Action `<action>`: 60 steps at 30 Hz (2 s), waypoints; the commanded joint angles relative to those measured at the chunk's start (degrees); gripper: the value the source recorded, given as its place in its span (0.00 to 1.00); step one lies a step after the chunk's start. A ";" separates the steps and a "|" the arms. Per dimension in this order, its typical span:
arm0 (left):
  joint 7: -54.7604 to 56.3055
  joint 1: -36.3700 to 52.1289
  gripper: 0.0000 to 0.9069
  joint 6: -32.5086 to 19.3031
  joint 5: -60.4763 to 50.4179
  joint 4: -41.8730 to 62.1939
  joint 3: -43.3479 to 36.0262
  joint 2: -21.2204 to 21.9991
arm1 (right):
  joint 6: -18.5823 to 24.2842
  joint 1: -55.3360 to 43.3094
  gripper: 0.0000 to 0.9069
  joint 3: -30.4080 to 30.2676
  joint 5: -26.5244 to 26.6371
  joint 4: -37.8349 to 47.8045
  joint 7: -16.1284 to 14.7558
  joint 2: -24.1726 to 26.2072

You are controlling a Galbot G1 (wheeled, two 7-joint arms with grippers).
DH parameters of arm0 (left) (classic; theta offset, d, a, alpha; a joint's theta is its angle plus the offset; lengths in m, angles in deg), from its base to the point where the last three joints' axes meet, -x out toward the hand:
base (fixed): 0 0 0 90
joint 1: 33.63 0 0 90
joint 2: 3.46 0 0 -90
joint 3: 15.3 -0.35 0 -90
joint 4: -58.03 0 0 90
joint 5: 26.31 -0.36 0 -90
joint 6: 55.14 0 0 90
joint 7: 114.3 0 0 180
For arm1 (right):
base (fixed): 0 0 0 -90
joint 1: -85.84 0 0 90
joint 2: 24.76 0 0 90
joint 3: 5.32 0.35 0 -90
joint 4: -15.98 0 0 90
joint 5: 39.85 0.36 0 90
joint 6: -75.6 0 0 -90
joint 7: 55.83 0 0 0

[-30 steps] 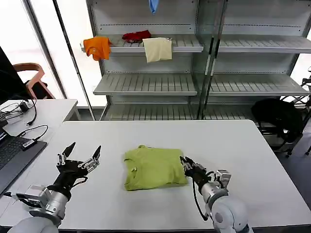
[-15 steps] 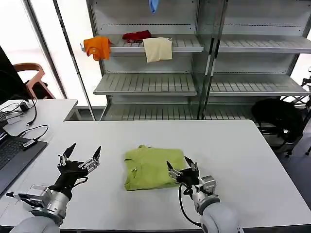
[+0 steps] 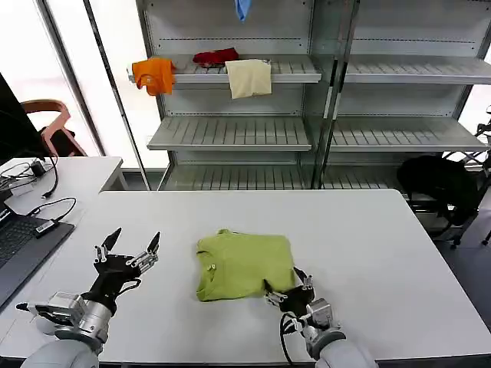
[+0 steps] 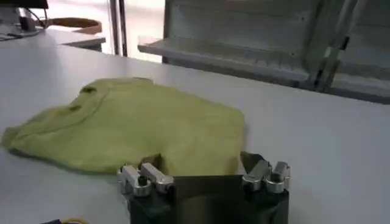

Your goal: Fold and organize the clothes.

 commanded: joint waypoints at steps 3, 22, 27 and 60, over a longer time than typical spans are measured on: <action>0.03 -0.40 1.00 -0.36 0.08 0.42 0.44 -0.15 | 2.03 1.11 1.00 0.29 3.15 -0.28 -0.73 -0.99; 0.73 -0.97 1.00 -1.62 6.56 6.20 1.77 -2.12 | 1.45 -0.74 1.00 24.77 10.35 -2.21 2.62 4.80; 0.71 -1.29 1.00 -2.43 7.05 7.11 2.19 -3.61 | 3.92 0.34 1.00 28.49 11.56 -0.30 0.49 7.94; -0.53 -1.02 1.00 -11.47 13.03 13.68 5.17 -4.06 | 16.19 0.63 1.00 28.76 14.06 1.49 -5.41 12.46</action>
